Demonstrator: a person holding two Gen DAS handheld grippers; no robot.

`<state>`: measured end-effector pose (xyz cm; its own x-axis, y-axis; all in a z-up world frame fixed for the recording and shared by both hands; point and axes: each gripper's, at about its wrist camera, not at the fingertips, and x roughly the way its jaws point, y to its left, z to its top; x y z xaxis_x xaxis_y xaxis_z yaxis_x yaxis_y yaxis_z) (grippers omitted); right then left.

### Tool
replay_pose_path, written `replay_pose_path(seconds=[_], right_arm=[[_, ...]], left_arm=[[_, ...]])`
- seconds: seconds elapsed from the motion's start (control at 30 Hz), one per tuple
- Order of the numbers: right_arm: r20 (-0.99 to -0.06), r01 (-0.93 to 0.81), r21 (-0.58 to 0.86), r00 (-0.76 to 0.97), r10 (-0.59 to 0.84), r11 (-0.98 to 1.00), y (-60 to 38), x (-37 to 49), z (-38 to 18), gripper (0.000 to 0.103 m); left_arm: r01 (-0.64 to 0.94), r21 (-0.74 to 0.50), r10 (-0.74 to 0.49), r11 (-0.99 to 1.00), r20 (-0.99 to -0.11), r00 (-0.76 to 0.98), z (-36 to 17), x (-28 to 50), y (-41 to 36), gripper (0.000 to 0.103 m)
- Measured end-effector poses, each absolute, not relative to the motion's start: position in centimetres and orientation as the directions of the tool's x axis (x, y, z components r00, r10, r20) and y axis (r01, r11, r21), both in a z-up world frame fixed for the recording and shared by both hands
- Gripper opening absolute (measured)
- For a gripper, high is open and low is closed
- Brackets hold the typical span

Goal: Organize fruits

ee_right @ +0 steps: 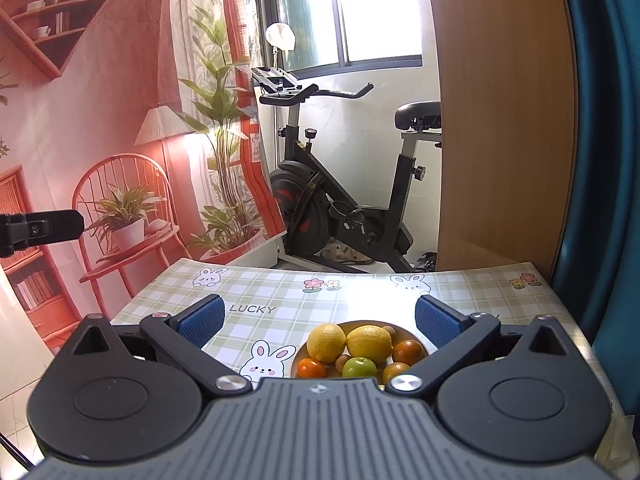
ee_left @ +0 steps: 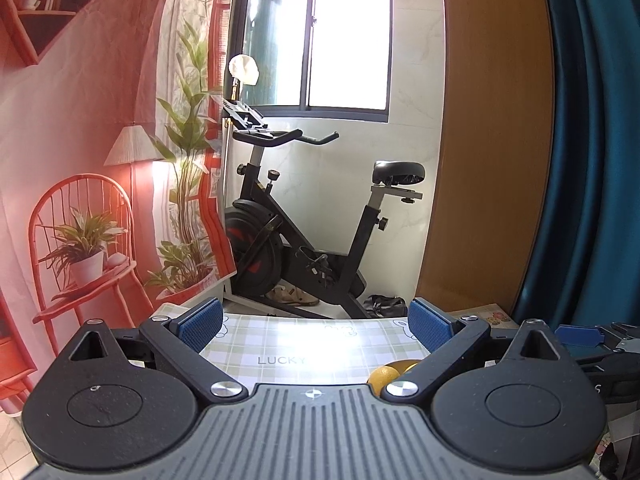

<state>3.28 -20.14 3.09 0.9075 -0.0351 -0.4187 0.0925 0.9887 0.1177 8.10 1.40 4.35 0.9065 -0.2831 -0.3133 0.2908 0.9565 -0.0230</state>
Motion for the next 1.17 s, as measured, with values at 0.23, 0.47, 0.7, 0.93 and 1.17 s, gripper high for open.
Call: replay_pose_path(seconds=[0.23, 0.47, 0.7, 0.93, 1.17], right_arm=[[-0.418, 0.094, 0.118, 0.908, -0.036, 0.989, -20.2, 3.07, 3.24, 0.103], [-0.417, 0.096, 0.12, 0.908, -0.038, 0.988, -20.11, 2.93, 3.45, 0.103], [-0.416, 0.096, 0.119, 0.909, -0.039, 0.988, -20.16, 2.94, 3.43, 0.103], [-0.416, 0.096, 0.12, 0.908, -0.037, 0.988, -20.18, 2.95, 3.38, 0.103], [-0.416, 0.096, 0.119, 0.909, -0.038, 0.988, -20.16, 2.93, 3.39, 0.103]], left_arm=[[0.282, -0.014, -0.272, 0.959, -0.318, 0.908, 4.18, 7.68, 1.35, 0.1], [0.277, -0.012, -0.267, 0.961, -0.316, 0.91, 4.37, 7.5, 1.43, 0.1], [0.268, -0.007, -0.256, 0.963, -0.319, 0.912, 4.53, 7.37, 1.46, 0.1], [0.264, -0.013, -0.253, 0.965, -0.327, 0.91, 4.6, 7.48, 1.46, 0.103], [0.251, -0.011, -0.241, 0.968, -0.332, 0.912, 4.53, 7.52, 1.54, 0.103]])
